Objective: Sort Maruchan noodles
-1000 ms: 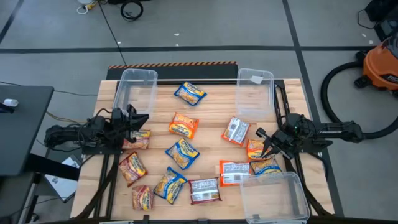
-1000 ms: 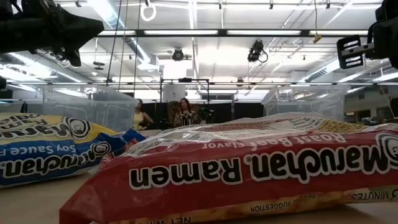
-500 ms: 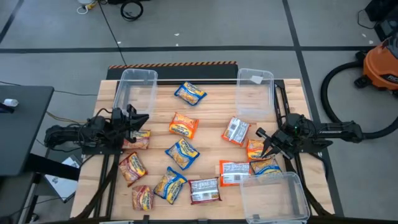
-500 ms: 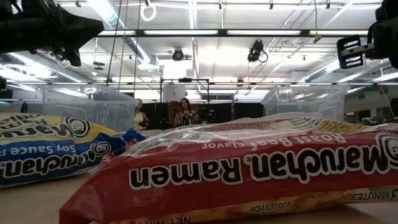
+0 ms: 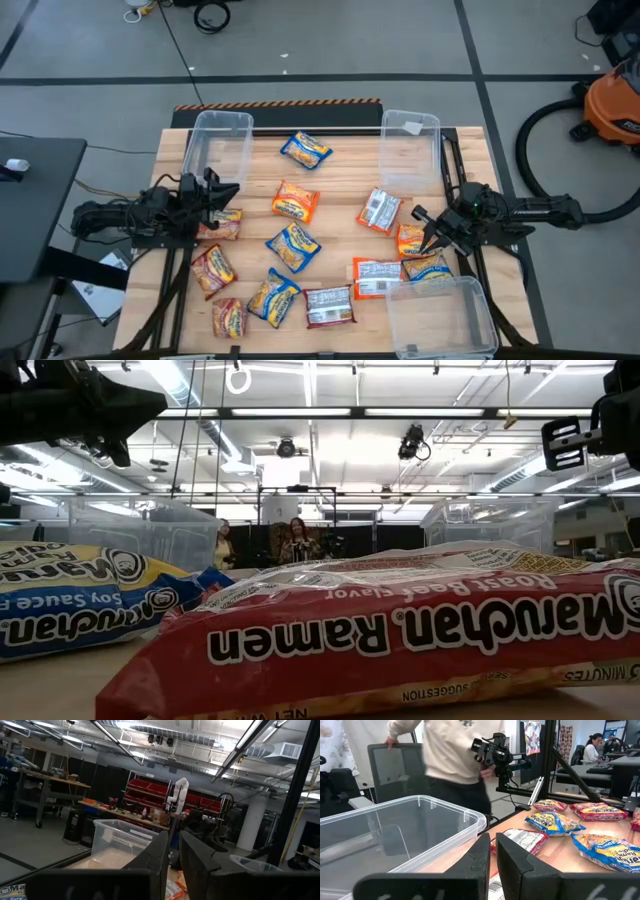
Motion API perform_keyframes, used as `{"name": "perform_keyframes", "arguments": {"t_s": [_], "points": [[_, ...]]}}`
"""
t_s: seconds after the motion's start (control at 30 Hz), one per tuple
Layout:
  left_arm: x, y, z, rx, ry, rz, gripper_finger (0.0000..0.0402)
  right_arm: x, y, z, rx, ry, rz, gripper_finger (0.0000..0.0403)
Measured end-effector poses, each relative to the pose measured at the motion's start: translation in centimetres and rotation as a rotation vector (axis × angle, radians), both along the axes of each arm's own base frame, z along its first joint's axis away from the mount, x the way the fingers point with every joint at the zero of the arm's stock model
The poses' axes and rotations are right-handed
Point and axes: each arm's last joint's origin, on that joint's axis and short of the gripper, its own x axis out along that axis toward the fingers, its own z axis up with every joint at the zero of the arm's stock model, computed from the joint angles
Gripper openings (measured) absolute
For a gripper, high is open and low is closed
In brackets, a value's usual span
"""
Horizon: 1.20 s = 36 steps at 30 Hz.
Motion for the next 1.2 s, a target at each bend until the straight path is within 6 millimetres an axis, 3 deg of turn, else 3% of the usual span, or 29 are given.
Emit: {"name": "perform_keyframes", "arguments": {"t_s": [0.53,0.77,0.93,1.2], "points": [[0.0,0.2,-0.1,0.027,0.025,0.068,0.0052,0.0,0.0,0.0,0.000,0.000,0.000,0.0036],[0.0,0.2,-0.2,0.127,0.065,0.098,0.0052,0.0,0.0,0.0,0.000,0.000,0.000,0.0036],[0.3,-0.1,-0.8,0.192,0.137,0.013,0.0052,0.0,0.0,0.0,0.000,0.000,0.000,0.0036],[0.5,-0.4,-1.2,0.133,0.160,-0.103,0.0050,0.0,0.0,0.0,0.000,0.000,0.000,0.0036]]}}
